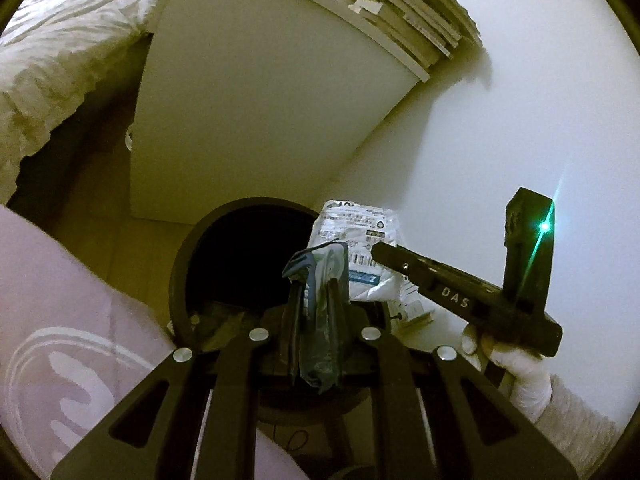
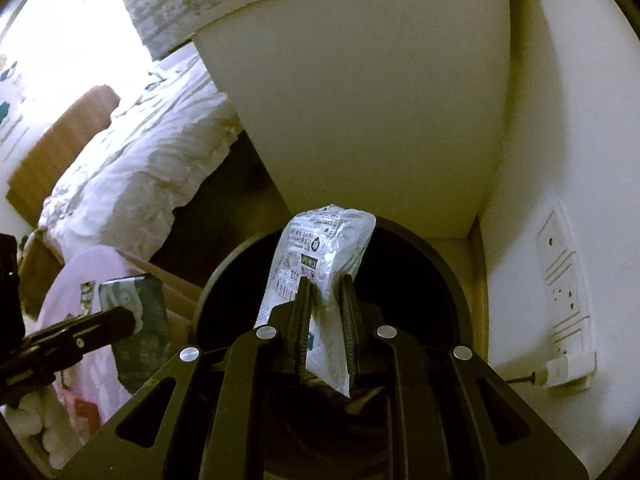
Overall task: Collect trash
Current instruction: 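Carry both items over the black bin and open both grippers, then grasp the white fluffy item with the left gripper while the right grasps the red-orange milk carton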
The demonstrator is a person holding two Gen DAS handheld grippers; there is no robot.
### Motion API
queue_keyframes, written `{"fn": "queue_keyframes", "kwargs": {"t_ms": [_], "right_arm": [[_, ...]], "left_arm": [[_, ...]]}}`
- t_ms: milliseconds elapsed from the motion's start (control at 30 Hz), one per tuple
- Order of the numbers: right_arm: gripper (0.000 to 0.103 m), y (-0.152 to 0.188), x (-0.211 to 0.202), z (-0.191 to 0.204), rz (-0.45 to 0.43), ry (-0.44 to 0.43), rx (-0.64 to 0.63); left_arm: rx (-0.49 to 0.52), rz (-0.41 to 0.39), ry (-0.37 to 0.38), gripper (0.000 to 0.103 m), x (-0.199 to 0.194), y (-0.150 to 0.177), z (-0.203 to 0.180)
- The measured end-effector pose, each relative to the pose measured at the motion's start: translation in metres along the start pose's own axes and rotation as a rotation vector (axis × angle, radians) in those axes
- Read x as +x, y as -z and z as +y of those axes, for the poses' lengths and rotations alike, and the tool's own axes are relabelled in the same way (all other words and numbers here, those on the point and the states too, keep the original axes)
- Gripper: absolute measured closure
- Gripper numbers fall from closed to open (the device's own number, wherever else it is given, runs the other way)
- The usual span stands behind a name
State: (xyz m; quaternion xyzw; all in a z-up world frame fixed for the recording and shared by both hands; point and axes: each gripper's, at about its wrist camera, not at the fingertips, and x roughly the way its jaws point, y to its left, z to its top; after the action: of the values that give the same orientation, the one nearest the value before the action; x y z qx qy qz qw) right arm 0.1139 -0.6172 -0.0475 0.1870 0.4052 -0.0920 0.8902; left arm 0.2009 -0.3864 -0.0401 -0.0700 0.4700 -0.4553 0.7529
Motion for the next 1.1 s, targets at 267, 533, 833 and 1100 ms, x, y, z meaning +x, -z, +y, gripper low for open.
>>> {"fn": "queue_keyframes", "kwargs": {"t_ms": [267,533,833,1100], "right_arm": [[0.062,-0.002,-0.004,-0.005,-0.011,0.012,0.022],[0.062,0.002,-0.013,0.013,-0.019,-0.043,-0.002],[0.046,0.018,-0.034,0.089,0.000,-0.188,-0.126],[0.031,0.057,-0.047,0.198,0.122,-0.396,-0.344]], "left_arm": [[0.051,0.000,-0.030,0.034,0.004,-0.003,-0.012],[0.029,-0.030,-0.040,0.030,-0.028,0.007,-0.011],[-0.048,-0.149,-0.119,0.026,-0.119,0.054,0.014],[-0.135,-0.298,-0.284,0.026,-0.237,0.123,0.065]]}}
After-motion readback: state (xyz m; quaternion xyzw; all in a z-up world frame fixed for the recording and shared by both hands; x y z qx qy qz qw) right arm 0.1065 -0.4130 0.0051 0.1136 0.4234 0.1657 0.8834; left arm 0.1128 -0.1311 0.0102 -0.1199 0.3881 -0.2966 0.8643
